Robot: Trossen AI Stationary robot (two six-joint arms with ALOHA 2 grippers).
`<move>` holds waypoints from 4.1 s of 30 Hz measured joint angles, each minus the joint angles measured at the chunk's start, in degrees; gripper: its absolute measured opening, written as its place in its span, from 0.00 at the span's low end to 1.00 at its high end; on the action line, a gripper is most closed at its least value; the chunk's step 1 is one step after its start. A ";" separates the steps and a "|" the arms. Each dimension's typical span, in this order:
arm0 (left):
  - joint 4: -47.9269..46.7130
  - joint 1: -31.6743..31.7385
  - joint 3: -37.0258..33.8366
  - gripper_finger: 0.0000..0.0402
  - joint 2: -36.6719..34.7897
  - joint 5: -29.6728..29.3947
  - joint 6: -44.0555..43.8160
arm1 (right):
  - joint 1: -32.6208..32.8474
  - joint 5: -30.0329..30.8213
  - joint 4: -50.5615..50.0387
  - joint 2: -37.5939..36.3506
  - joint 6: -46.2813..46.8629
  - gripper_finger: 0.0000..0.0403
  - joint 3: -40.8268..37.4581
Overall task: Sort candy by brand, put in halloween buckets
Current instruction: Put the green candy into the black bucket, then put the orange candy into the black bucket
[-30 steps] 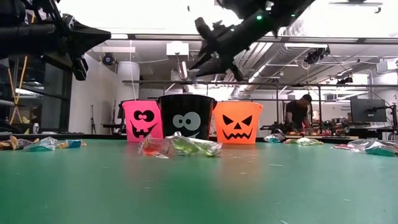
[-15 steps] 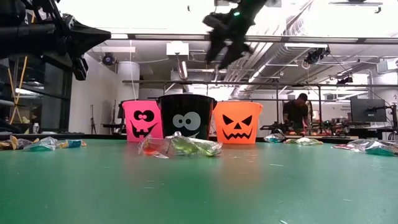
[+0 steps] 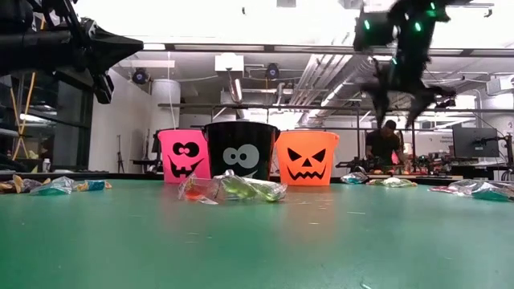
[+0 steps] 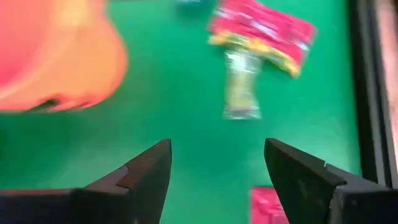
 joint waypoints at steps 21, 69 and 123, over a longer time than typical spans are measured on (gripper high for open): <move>0.00 0.00 0.00 0.00 0.00 0.02 0.01 | -28.99 -10.99 16.32 15.51 -33.42 0.62 -2.48; -0.02 -0.01 0.00 0.00 -0.01 0.00 0.00 | -31.18 -13.13 -0.60 25.48 -56.96 0.06 6.95; 0.00 -0.01 0.00 0.00 0.00 0.00 0.01 | 6.36 -45.80 40.27 27.29 -44.61 0.68 26.15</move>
